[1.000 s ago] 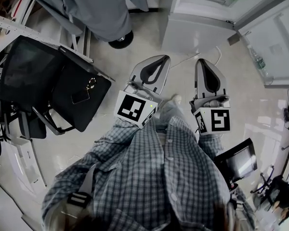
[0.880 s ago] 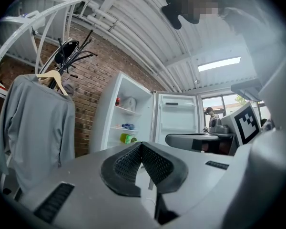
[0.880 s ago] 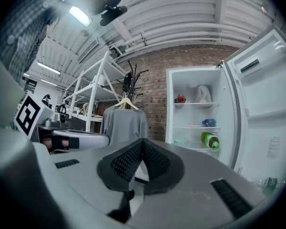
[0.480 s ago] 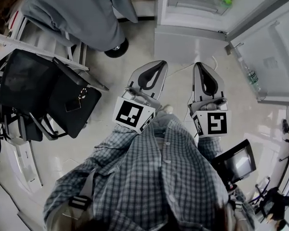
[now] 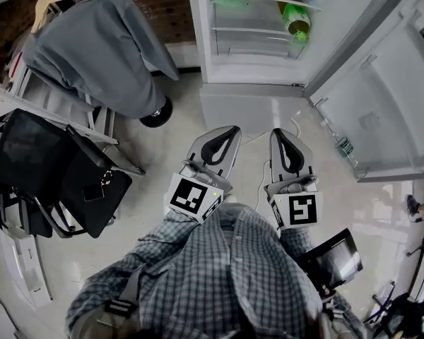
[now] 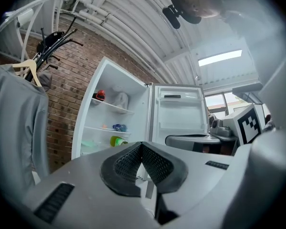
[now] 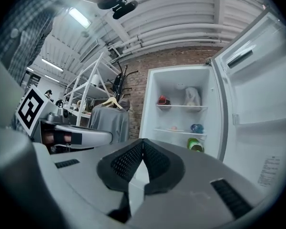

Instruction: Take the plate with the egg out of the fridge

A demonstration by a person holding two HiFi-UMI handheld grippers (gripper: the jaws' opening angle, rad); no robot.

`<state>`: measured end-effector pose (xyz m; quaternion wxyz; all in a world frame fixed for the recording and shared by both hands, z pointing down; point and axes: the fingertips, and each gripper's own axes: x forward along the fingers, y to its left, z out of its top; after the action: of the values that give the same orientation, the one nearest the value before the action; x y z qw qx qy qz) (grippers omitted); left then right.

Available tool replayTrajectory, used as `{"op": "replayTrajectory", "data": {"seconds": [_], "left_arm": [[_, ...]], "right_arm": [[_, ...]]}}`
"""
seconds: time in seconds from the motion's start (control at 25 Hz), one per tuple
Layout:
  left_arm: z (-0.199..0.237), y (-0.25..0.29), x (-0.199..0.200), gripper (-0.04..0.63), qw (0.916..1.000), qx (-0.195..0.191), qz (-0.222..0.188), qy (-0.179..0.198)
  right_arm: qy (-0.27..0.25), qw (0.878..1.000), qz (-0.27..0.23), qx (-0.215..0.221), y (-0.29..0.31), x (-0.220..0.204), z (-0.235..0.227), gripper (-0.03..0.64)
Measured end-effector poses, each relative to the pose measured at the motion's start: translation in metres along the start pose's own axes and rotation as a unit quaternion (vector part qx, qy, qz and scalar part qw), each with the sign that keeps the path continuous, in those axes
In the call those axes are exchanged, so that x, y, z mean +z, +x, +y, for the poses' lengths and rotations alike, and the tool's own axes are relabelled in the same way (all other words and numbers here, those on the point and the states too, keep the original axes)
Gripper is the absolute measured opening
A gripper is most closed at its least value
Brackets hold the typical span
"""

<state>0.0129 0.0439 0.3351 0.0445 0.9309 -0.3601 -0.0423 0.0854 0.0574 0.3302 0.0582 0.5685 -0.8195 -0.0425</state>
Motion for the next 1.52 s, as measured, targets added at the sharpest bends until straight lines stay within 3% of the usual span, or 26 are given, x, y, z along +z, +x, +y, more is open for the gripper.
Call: {"op": "replayTrajectory", "data": {"seconds": [0.12, 0.32, 0.72, 1.0, 1.12, 1.52], "left_arm": [[-0.004, 0.011, -0.002, 0.006, 1.0, -0.002, 0.005, 0.001], [0.001, 0.02, -0.001, 0.006, 1.0, 0.004, 0.006, 0.001], [0.013, 0.075, -0.012, 0.006, 0.9997, -0.012, 0.019, -0.001], [0.041, 0.138, -0.007, 0.006, 0.9994, -0.029, 0.02, -0.002], [0.057, 0.163, -0.004, 0.006, 0.9992, -0.034, 0.021, 0.0], [0.129, 0.226, 0.002, 0.006, 0.9998, -0.018, 0.011, -0.003]], "right_arm": [[0.029, 0.999, -0.017, -0.01, 0.004, 0.003, -0.013, 0.006], [0.013, 1.0, -0.002, 0.007, 0.015, -0.007, -0.02, 0.006], [0.025, 1.0, -0.002, -0.013, 0.044, -0.014, -0.065, 0.006], [0.014, 0.999, 0.019, -0.026, 0.087, -0.018, -0.104, 0.006], [0.019, 0.999, 0.001, -0.028, 0.114, -0.011, -0.118, 0.006], [0.006, 1.0, 0.004, -0.003, 0.21, -0.011, -0.146, 0.006]]}}
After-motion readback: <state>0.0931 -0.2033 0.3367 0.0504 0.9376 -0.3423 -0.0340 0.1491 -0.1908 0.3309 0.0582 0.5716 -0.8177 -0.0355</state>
